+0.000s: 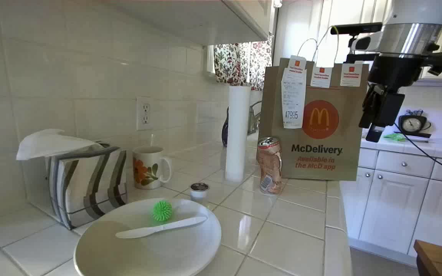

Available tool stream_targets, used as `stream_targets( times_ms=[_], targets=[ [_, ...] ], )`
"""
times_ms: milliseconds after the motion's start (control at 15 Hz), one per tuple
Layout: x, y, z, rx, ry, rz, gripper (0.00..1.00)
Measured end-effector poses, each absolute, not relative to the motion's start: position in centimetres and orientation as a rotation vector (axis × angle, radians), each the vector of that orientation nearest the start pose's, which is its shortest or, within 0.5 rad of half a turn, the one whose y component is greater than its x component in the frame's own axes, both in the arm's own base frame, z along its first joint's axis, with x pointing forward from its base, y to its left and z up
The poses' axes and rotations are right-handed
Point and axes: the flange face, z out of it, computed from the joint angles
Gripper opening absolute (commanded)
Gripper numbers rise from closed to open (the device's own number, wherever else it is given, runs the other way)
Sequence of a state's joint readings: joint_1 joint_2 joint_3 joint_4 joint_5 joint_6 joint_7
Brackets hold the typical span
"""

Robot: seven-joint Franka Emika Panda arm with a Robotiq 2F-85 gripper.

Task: Put the can inside the paper bag

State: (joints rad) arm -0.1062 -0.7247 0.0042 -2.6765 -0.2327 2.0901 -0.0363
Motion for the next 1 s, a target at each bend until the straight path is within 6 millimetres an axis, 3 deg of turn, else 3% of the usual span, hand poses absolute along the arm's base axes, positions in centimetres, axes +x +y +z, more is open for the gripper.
stream_targets(
  times_ms=[733,1000],
  targets=[
    [34.0,-4.3,46.5,-3.358,-0.04,-0.211,1.0],
    [35.4,-1.8,46.2,-3.368,0.083,-0.32,1.0]
  ],
)
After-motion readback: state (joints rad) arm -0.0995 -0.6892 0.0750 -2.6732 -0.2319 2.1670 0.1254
